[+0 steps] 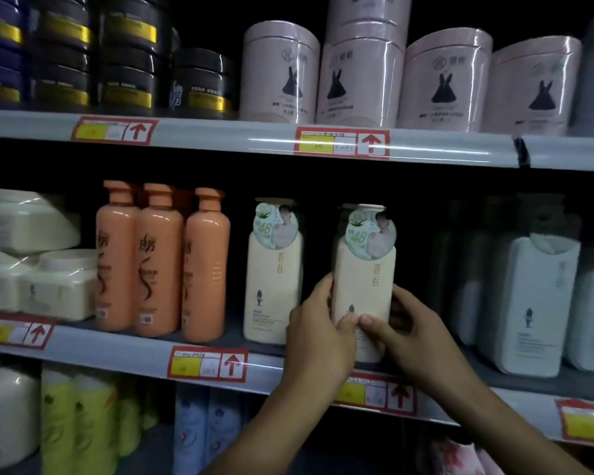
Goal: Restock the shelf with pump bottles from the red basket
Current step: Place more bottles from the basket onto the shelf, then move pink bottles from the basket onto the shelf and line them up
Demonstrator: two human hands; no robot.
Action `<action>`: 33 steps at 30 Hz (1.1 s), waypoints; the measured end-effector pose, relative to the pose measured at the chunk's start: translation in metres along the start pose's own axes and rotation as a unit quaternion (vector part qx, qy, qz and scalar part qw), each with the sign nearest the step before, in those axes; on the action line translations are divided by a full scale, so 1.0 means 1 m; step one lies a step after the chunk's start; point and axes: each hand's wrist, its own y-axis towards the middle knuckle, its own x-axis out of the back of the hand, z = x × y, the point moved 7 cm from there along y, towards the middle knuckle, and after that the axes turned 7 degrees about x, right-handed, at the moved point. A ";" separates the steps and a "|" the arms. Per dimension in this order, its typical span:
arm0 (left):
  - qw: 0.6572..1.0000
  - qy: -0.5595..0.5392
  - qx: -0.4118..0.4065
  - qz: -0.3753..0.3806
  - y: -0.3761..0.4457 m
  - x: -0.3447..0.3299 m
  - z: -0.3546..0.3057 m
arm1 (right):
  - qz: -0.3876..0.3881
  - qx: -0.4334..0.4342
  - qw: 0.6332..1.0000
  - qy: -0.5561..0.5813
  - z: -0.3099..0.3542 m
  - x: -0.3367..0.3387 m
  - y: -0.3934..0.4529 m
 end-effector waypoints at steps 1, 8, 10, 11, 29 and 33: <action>1.000 0.010 0.010 0.005 0.002 0.000 0.001 | -0.004 -0.006 1.000 -0.018 -0.002 0.000 0.001; 0.997 0.058 0.053 0.005 0.017 -0.007 0.002 | -0.058 -0.062 0.993 -0.076 -0.016 -0.009 0.014; 0.996 0.066 0.052 0.003 0.019 -0.010 0.001 | -0.063 -0.066 0.993 -0.074 -0.016 -0.011 0.015; 0.996 0.068 0.053 0.003 0.021 -0.011 0.002 | -0.068 -0.066 0.993 -0.071 -0.016 -0.010 0.014; 0.974 -0.039 0.116 0.191 -0.307 -0.141 0.118 | 0.149 -0.149 0.960 -0.184 -0.110 0.101 -0.349; 0.946 0.034 0.147 0.287 -0.357 -0.200 0.154 | 0.277 -0.225 0.912 -0.204 -0.168 0.110 -0.429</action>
